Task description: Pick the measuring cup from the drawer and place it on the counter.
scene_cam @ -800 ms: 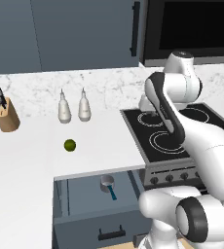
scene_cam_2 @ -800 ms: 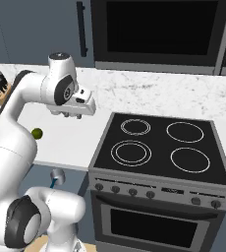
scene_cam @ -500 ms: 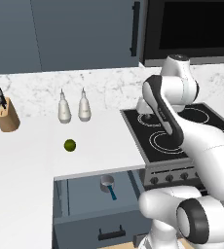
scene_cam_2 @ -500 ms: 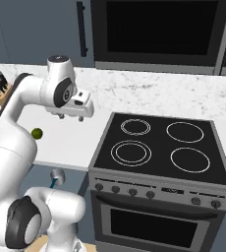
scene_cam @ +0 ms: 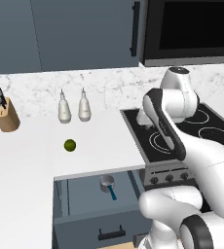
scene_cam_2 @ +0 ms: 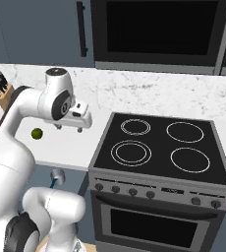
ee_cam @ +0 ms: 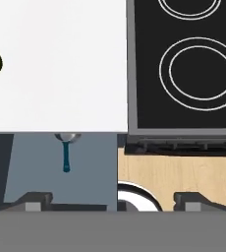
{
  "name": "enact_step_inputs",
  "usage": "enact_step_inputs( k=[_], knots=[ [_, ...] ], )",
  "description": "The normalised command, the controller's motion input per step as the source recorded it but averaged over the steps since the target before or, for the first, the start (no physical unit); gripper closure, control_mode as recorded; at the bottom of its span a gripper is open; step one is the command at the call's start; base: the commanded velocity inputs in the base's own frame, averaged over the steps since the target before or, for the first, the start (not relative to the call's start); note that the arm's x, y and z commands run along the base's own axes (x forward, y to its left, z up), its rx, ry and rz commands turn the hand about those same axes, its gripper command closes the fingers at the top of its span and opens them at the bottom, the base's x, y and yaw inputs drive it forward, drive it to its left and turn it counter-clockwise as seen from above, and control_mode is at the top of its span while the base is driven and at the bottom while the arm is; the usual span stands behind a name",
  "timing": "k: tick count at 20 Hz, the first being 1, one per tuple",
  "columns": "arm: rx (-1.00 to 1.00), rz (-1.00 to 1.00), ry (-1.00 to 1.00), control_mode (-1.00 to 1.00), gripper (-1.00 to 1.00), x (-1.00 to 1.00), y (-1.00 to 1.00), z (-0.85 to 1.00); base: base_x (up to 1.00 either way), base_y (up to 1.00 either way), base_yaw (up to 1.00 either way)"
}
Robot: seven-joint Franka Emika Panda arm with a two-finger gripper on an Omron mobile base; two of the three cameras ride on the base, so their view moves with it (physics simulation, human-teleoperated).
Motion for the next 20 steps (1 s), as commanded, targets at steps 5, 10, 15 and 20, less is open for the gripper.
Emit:
enact_step_inputs(
  k=[5, 10, 15, 20],
  knots=[
    [0.0, 0.0, -0.01, -1.0, -1.0, -0.38, 0.14, -0.52, 0.0, 0.0, 0.0],
    [0.0, 0.0, 0.0, -1.0, -1.0, -0.23, 0.16, -0.42, 0.0, 0.0, 0.0],
    [0.0, 0.0, 0.0, -1.0, -1.0, -0.21, 0.09, -0.35, 0.0, 0.0, 0.0],
    [0.0, 0.0, 0.0, -1.0, -1.0, -0.15, 0.0, -0.48, 0.0, 0.0, 0.0]
  ],
)
